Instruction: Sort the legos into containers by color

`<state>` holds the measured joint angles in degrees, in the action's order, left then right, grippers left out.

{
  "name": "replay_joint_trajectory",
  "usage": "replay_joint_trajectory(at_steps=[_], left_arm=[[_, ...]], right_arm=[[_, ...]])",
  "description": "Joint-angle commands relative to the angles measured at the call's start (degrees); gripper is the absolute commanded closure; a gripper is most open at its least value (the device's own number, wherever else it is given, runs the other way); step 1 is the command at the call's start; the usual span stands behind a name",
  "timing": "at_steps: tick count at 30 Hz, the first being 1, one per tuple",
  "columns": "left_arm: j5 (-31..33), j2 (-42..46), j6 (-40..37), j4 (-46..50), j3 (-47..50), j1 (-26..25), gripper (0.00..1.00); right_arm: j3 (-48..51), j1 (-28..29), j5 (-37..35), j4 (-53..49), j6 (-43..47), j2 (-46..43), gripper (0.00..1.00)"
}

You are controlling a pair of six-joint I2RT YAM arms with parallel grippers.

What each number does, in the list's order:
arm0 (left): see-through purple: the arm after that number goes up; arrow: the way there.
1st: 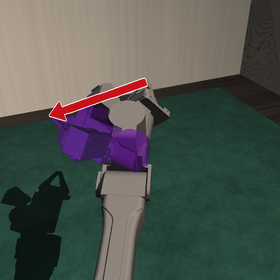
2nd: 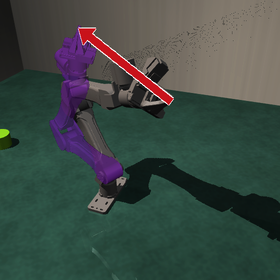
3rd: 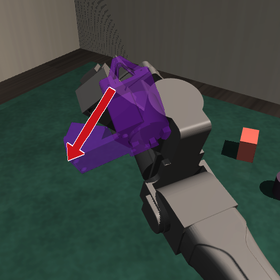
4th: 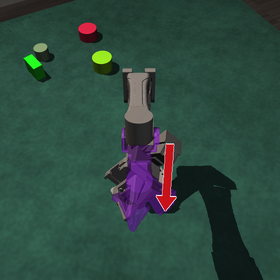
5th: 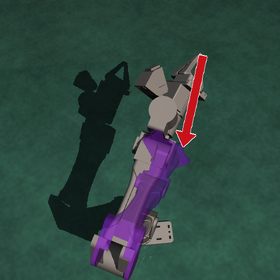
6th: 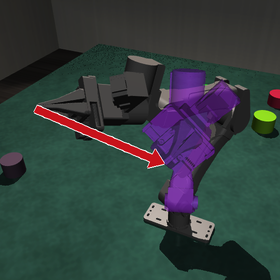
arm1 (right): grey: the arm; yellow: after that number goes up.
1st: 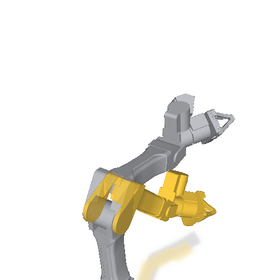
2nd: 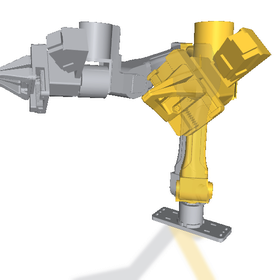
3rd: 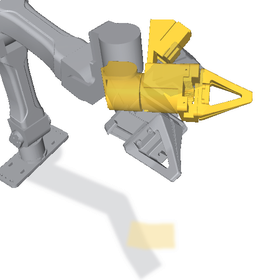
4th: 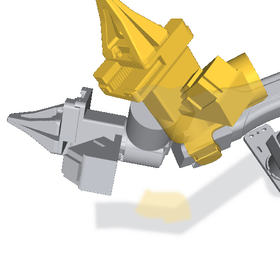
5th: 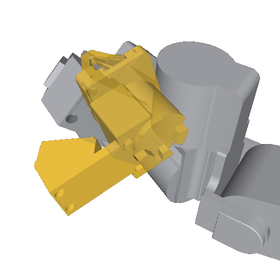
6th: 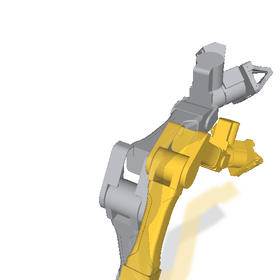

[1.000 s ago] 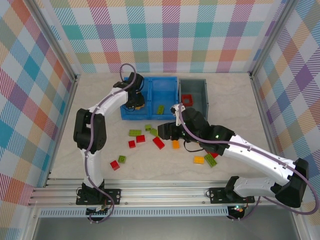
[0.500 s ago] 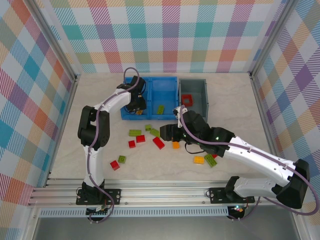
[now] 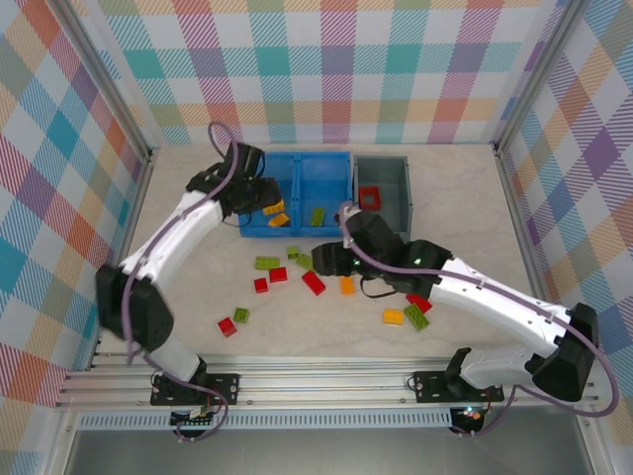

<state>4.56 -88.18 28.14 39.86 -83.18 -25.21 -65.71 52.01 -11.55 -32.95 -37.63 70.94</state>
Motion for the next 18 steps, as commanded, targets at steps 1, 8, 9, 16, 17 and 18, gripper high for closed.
replay_joint_trajectory(at_steps=[1, 8, 9, 16, 17, 18], left_arm=[[1.35, 8.7, 3.29, -3.54, 7.39, -12.8, 0.41], [18.27, 17.01, 12.27, -18.52, 22.4, -43.76, 0.39], [19.93, 16.67, 12.71, -20.35, 23.46, -46.82, 0.39], [22.89, 10.36, 12.34, -28.84, 24.64, -58.04, 0.39], [22.78, 9.48, 12.58, -29.27, 24.38, -58.6, 0.39], [22.77, 8.78, 12.67, -29.38, 24.0, -59.01, 0.39]], right_arm=[[4.58, -10.24, -6.04, -17.19, -13.64, -4.09, 0.34], [18.92, -25.39, 0.0, -20.96, -21.12, -10.36, 0.2], [20.68, -27.67, 1.49, -20.97, -22.21, -10.38, 0.17], [27.09, -35.94, 11.11, -11.95, -22.16, -6.25, 0.04], [27.04, -36.07, 11.52, -10.93, -21.8, -5.1, 0.04], [26.93, -36.23, 11.6, -10.18, -21.6, -4.2, 0.04]])
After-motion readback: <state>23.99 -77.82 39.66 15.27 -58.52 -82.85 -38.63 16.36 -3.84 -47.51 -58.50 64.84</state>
